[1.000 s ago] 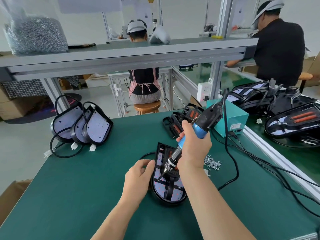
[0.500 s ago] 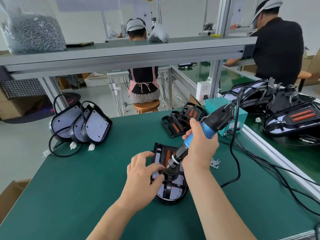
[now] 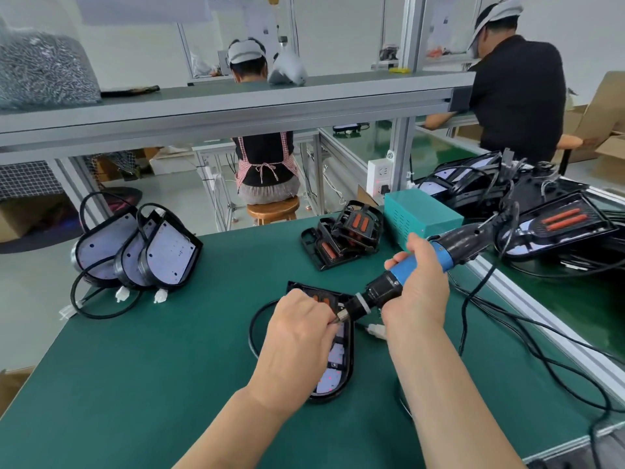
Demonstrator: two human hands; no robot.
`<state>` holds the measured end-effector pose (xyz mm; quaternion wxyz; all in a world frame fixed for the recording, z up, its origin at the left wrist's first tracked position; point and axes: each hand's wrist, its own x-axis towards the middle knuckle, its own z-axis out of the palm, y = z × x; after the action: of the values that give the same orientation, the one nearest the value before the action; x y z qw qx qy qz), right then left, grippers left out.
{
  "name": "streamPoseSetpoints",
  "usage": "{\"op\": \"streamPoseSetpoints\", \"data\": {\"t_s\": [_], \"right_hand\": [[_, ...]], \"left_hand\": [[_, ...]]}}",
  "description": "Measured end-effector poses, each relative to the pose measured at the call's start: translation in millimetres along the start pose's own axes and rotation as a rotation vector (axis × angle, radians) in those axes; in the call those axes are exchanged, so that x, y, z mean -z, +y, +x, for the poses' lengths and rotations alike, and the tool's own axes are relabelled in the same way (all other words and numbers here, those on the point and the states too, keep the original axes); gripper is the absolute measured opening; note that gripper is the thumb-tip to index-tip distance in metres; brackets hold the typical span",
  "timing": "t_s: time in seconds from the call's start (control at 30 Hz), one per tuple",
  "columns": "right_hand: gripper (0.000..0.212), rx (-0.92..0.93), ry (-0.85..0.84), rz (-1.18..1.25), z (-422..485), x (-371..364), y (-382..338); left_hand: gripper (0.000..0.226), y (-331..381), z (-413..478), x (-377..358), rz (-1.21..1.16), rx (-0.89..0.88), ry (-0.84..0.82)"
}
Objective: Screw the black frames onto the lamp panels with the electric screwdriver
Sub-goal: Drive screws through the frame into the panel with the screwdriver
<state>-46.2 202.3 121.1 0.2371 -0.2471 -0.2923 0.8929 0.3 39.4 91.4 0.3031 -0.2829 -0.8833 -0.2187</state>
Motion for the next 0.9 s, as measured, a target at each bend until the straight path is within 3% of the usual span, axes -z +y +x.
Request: {"op": "streamPoseSetpoints", "data": {"t_s": [0.17, 0.43, 0.53, 0.63, 0.73, 0.9], "right_hand": [[0.016, -0.052, 0.084, 0.094, 25, 20, -27], [0.026, -0.115, 0.173, 0.184, 60, 58, -43], [0.03, -0.114, 0.177, 0.243, 75, 70, -46], [0.027, -0.066, 0.186, 0.286, 91, 88, -48], [0.02, -0.046, 0.168, 0.343, 106, 101, -52], [0.016, 0.058, 0.066, 0.364, 120, 107, -54]], "left_hand": [[0.037, 25, 27, -12, 0.156, -0.209, -0.025], [0.034, 44, 43, -49, 0.216, -0.269, -0.181], [0.03, 43, 50, -62, 0.192, -0.098, -0.291], [0.029, 25, 62, -75, 0.178, 0.135, -0.513], [0.022, 23, 75, -91, 0.236, 0.184, -0.683], [0.047, 35, 85, -123, 0.364, 0.254, -0.849]]}}
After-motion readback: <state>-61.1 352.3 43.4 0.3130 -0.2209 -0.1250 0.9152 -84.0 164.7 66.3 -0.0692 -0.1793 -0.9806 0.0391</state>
